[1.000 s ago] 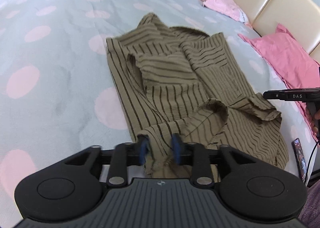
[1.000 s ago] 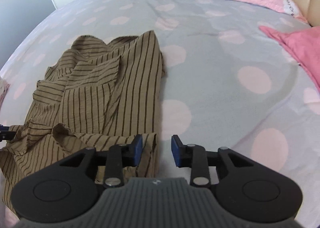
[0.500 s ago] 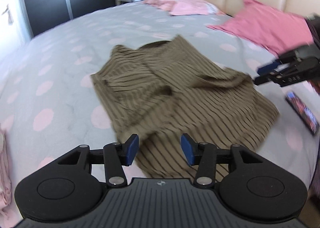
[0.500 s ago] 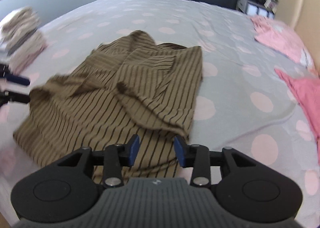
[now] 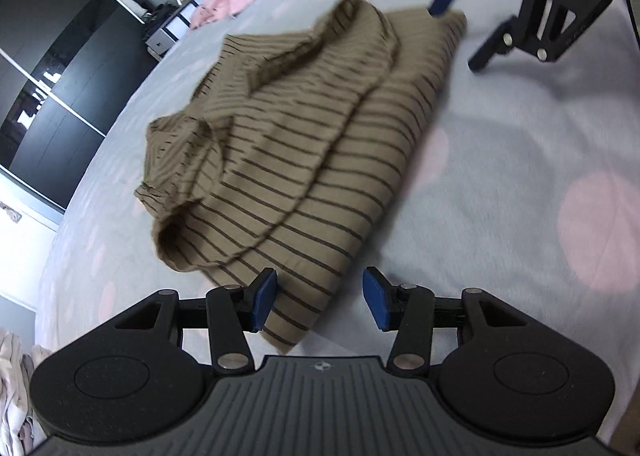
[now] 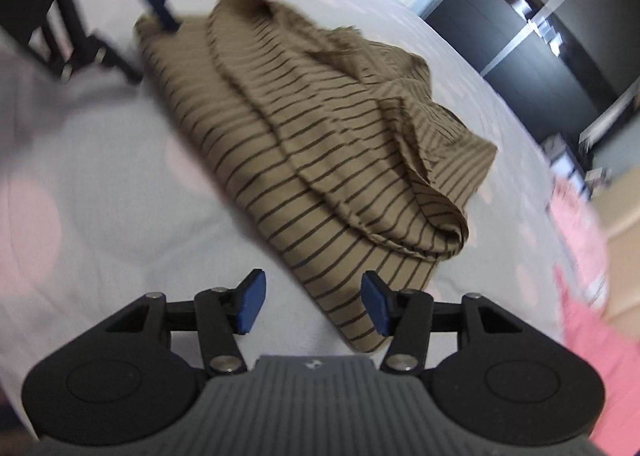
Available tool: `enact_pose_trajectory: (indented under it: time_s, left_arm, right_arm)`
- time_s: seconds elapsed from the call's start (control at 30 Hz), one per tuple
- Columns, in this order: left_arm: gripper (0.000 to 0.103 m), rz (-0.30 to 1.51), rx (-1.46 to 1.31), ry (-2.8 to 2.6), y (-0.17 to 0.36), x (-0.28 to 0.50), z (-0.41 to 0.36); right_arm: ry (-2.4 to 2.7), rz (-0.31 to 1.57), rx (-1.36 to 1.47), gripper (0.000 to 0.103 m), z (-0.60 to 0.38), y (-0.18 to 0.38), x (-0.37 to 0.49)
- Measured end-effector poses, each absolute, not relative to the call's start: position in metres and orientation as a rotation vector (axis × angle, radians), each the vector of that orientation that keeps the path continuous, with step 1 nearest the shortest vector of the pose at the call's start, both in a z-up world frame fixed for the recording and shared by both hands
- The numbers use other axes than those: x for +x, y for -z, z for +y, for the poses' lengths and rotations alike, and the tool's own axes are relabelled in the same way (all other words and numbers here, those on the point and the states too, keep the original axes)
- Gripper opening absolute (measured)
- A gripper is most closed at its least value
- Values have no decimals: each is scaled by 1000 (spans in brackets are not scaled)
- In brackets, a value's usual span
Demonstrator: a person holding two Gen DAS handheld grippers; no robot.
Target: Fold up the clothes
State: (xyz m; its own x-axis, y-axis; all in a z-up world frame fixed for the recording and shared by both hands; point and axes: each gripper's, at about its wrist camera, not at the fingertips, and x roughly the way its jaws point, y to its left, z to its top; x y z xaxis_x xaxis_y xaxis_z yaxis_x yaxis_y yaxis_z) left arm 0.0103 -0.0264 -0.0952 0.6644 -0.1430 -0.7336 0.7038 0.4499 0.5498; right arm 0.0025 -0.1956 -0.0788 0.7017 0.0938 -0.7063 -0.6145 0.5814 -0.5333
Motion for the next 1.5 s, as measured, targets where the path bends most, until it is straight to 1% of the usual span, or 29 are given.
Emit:
enact_pose_trajectory:
  time_s: [0.13,0.3,0.33,0.37,0.4,0.47,0.53,0.57,0.6,0.63,0.73,1.03,1.33,1.5]
  left_arm:
    - [45,564,1116,547,114,5,-34]
    - [45,442,1266,509,131,5,-41]
    - [44,430,1278,502,132,8,-42]
    - [35,426,1283,496,131,11,-42]
    - [30,435,1282,496,130,14,-41]
    - [25,452,1272,498,129,19,-40]
    - [15,455,1268,513,128,19,-39]
    - [10,452,1268,518,127,18,-39]
    - [8,451,1261,521,125,17,-39]
    - [4,452,1252,523,121,17,-40]
    - [2,463,1223,536,110,18,-40]
    - [1,484,1167,519,71,20,-31]
    - [1,561,1109,579,35,-28,-7]
    - [1,607,1092,632,28,-63,3]
  right_arm:
    - [-366,649,-952,56,-184,89,5]
    - [-340,528,-1136,56,-174,111,4]
    - [-335,504,-1172,55,-171,115,4]
    - [-333,497,-1183,54,-171,115,6]
    - [-330,499,-1182,54,-172,114,8]
    - [-325,497,-1184,53,-173,112,9]
    - [-321,489,-1205,43,-176,113,9]
    - [-329,495,-1208,24,-177,115,10]
    - [-342,509,-1202,10,-176,116,10]
    - [-344,513,-1197,10,-177,115,11]
    - [-331,500,-1176,6,-177,108,12]
    - [-310,479,-1130,3,-166,73,4]
    - [-379,532,-1080,3,-154,45,-53]
    - [-456,605,-1042,3,-157,33,-89]
